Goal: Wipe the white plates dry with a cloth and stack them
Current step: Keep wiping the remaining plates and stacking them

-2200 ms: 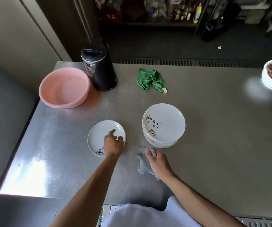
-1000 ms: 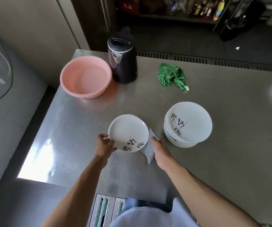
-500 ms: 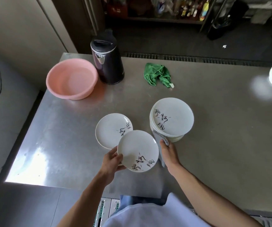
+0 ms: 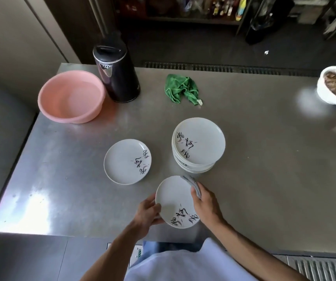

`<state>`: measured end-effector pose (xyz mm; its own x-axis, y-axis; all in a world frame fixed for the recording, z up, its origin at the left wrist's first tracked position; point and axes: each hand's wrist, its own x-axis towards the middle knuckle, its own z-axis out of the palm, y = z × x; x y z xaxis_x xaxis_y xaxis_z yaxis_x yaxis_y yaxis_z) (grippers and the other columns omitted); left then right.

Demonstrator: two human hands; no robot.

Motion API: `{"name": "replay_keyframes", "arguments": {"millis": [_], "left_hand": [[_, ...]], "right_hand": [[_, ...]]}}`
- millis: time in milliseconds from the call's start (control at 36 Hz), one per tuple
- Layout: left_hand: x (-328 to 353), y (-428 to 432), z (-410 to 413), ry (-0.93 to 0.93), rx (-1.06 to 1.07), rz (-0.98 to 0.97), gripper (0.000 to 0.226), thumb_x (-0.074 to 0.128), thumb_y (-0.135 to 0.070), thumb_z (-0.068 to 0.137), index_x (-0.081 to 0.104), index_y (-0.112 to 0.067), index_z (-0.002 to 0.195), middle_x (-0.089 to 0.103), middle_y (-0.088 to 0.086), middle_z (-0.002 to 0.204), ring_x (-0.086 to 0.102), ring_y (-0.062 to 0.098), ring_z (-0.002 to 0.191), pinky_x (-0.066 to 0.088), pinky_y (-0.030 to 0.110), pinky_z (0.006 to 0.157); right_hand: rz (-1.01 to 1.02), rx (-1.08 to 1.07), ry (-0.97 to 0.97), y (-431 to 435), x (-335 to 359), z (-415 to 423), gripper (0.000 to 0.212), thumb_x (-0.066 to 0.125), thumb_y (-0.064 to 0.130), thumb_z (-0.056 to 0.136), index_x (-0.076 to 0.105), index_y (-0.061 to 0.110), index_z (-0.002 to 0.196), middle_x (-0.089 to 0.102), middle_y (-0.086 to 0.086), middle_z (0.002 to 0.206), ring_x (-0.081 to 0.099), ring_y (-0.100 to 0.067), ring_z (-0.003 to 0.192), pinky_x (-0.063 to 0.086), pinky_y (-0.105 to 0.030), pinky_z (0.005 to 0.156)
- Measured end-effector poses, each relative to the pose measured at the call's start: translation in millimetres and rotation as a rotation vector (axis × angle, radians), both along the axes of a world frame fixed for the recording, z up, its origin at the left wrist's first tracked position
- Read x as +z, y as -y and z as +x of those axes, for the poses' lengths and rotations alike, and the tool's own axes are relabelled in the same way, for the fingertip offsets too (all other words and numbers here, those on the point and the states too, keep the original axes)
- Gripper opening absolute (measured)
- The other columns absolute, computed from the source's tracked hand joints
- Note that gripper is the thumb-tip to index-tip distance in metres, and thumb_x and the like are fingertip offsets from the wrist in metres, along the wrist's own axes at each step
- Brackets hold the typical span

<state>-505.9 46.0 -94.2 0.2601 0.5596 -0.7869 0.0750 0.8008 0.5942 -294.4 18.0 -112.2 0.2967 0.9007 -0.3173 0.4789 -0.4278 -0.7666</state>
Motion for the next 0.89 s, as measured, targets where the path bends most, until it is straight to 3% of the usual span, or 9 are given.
{"name": "replay_keyframes", "arguments": {"millis": [83,167,250,306,417,556,639,750,889], "left_hand": [[-2.5,0.7,8.2,0.0,-0.004,-0.013,0.06,0.053,-0.012,0.073,0.066,-0.028,0.129,0.076,0.008,0.11,0.076,0.027,0.097,0.061,0.037,0.072],[-4.4,-0.6,14.9,0.002,-0.028,-0.021,0.054,0.052,-0.009,0.077,0.068,-0.025,0.127,0.076,0.011,0.107,0.076,0.028,0.094,0.061,0.036,0.072],[-2.8,-3.9,16.5,0.003,-0.045,-0.02,0.048,0.05,-0.005,0.084,0.069,-0.023,0.124,0.077,0.012,0.107,0.076,0.027,0.093,0.061,0.037,0.073],[-3.1,-7.1,14.3,0.003,-0.044,-0.015,0.045,0.054,-0.01,0.081,0.071,-0.022,0.121,0.077,0.012,0.107,0.076,0.027,0.092,0.061,0.037,0.074],[-9.7,-13.0,6.5,-0.012,-0.026,-0.01,0.052,0.04,0.008,0.093,0.068,-0.021,0.125,0.076,0.016,0.108,0.075,0.031,0.092,0.062,0.039,0.073],[-10.5,-18.9,1.1,-0.006,-0.059,-0.001,0.054,0.043,0.006,0.093,0.066,-0.025,0.13,0.075,0.018,0.111,0.075,0.035,0.098,0.062,0.041,0.077],[-7.7,-20.0,2.2,0.019,-0.068,-0.005,0.051,0.054,-0.01,0.084,0.066,-0.027,0.13,0.076,0.014,0.11,0.075,0.032,0.098,0.062,0.04,0.078],[-5.6,-19.4,5.7,0.031,-0.084,0.0,0.057,0.054,-0.019,0.077,0.065,-0.028,0.132,0.076,0.011,0.113,0.075,0.03,0.1,0.062,0.04,0.079],[-1.7,-15.7,11.9,0.011,-0.101,0.008,0.054,0.051,-0.017,0.079,0.067,-0.024,0.13,0.076,0.013,0.11,0.075,0.031,0.098,0.063,0.042,0.08]], "right_hand": [[0.076,0.182,0.066,0.4,-8.3,-8.0,0.036,0.052,0.021,0.098,0.058,0.036,0.13,0.056,0.018,0.12,0.054,-0.008,0.113,0.038,-0.017,0.097],[0.092,0.427,0.231,-0.5,-25.2,-15.5,0.048,0.055,0.01,0.094,0.056,0.024,0.141,0.053,0.004,0.145,0.04,-0.019,0.141,0.019,-0.036,0.123],[0.115,0.592,0.289,-0.4,-28.8,-23.8,0.051,0.055,0.01,0.094,0.051,0.017,0.145,0.047,0.0,0.152,0.037,-0.018,0.144,0.007,-0.031,0.125],[0.194,0.721,0.275,3.1,-25.4,-27.3,0.049,0.059,0.01,0.091,0.056,0.013,0.14,0.05,-0.004,0.149,0.041,-0.018,0.141,0.01,-0.023,0.123],[0.198,0.884,0.222,17.5,-20.7,-14.6,0.047,0.051,0.021,0.098,0.051,0.016,0.145,0.045,0.0,0.154,0.03,-0.015,0.147,0.019,-0.029,0.123],[0.111,0.887,0.2,26.1,-16.7,10.9,0.044,0.05,0.023,0.1,0.053,0.023,0.144,0.036,0.009,0.157,0.021,-0.004,0.149,0.017,-0.025,0.123],[0.083,0.798,0.255,21.7,-16.0,18.0,0.046,0.054,0.017,0.096,0.055,0.02,0.142,0.041,0.005,0.156,0.029,-0.007,0.147,0.017,-0.022,0.122],[0.099,0.66,0.333,-3.9,-11.3,6.9,0.05,0.05,0.019,0.096,0.05,0.015,0.146,0.048,-0.001,0.151,0.038,-0.014,0.143,0.005,-0.023,0.123],[-0.003,0.572,0.194,-19.7,-13.8,-17.1,0.053,0.045,0.029,0.105,0.033,0.013,0.154,0.029,-0.003,0.161,0.016,-0.012,0.151,-0.009,-0.008,0.113]]}}
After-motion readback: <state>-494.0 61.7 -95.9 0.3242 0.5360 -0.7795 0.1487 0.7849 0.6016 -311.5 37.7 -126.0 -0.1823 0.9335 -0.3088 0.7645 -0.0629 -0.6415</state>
